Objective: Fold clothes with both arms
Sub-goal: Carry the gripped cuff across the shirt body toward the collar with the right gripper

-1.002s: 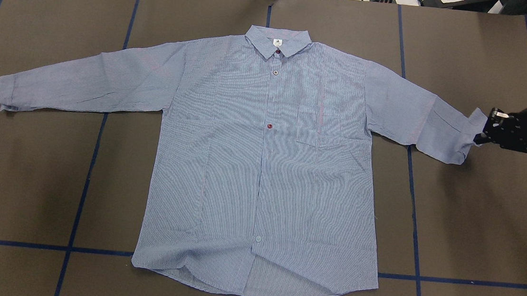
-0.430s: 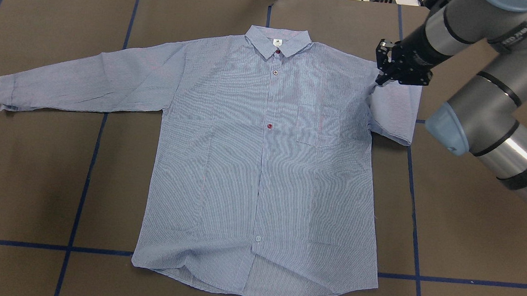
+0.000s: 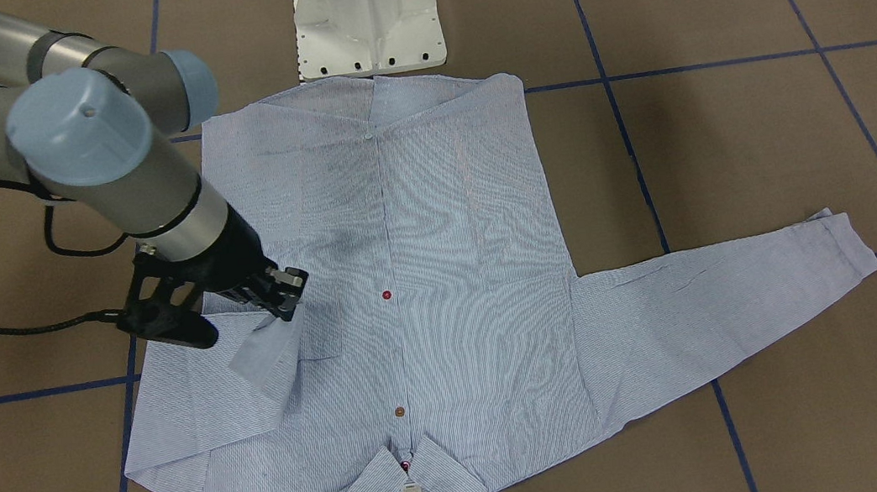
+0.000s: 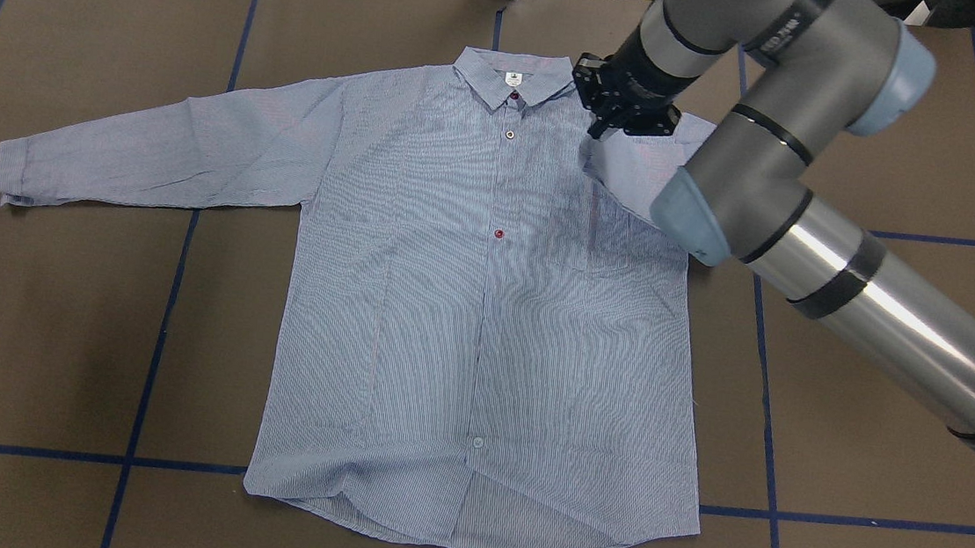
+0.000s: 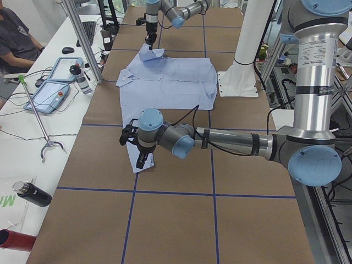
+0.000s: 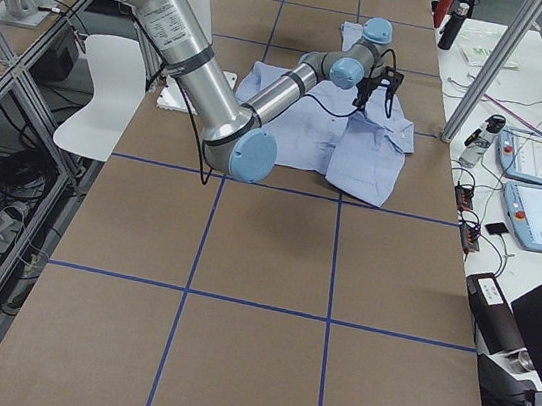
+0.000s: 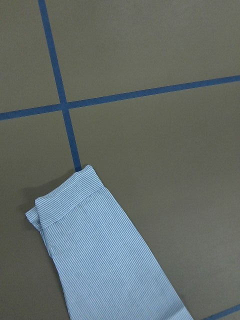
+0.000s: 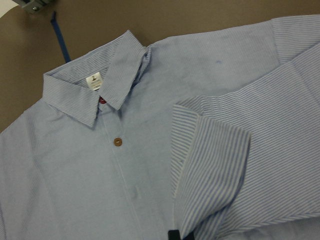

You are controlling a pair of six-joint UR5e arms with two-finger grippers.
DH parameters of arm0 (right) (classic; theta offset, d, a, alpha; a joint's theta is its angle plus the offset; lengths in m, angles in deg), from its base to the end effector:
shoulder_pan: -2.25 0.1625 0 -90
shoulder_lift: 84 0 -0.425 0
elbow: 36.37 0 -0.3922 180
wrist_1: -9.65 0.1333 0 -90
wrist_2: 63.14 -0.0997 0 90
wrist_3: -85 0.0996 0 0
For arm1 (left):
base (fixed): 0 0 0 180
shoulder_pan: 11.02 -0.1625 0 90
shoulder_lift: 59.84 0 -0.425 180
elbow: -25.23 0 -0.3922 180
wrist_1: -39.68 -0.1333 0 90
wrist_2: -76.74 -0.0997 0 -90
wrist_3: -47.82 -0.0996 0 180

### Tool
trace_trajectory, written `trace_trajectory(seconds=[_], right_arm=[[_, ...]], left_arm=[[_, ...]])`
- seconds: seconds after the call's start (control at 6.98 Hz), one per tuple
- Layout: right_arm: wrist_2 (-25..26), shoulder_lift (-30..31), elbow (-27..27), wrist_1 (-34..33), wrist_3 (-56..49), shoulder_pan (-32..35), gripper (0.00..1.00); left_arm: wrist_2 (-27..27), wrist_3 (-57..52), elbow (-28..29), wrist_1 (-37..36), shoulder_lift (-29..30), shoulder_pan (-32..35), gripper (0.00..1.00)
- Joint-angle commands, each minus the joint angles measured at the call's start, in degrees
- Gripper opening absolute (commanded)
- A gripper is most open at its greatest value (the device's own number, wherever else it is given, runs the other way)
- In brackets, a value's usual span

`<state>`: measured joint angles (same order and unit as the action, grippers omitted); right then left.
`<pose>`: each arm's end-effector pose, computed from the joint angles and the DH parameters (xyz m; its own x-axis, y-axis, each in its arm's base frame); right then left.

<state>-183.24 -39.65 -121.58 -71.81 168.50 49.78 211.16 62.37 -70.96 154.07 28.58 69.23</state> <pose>-0.4320 -0.5954 0.1834 0.4797 0.3790 0.7913 -0.3289 0.9138 -0.2383 0.0222 -0.5044 0.5697 0.6629 0.2242 -0.7143 0.0190 0.9487 0.3155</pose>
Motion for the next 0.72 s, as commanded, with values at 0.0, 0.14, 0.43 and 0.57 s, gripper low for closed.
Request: trace_trajectory(seconds=[0.0, 0.14, 0.43, 0.57], right_arm=[[6.9, -9.7, 10.1, 2.4, 2.8, -5.3, 0.0], [7.0, -11.3, 13.8, 7.8, 3.8, -6.0, 0.0], [7.7, -13.8, 17.4, 10.7, 4.7, -7.3, 0.0], [7.7, -15.5, 19.1, 10.8, 4.7, -7.6, 0.0]], left_arm=[[0.4, 0.0, -0.1, 0.0, 0.1, 0.0, 1.0], [0.4, -0.1, -0.1, 0.0, 0.1, 0.0, 1.0], [0.4, -0.1, -0.1, 0.0, 0.1, 0.0, 1.0], [0.4, -0.1, -0.1, 0.0, 0.1, 0.0, 1.0]])
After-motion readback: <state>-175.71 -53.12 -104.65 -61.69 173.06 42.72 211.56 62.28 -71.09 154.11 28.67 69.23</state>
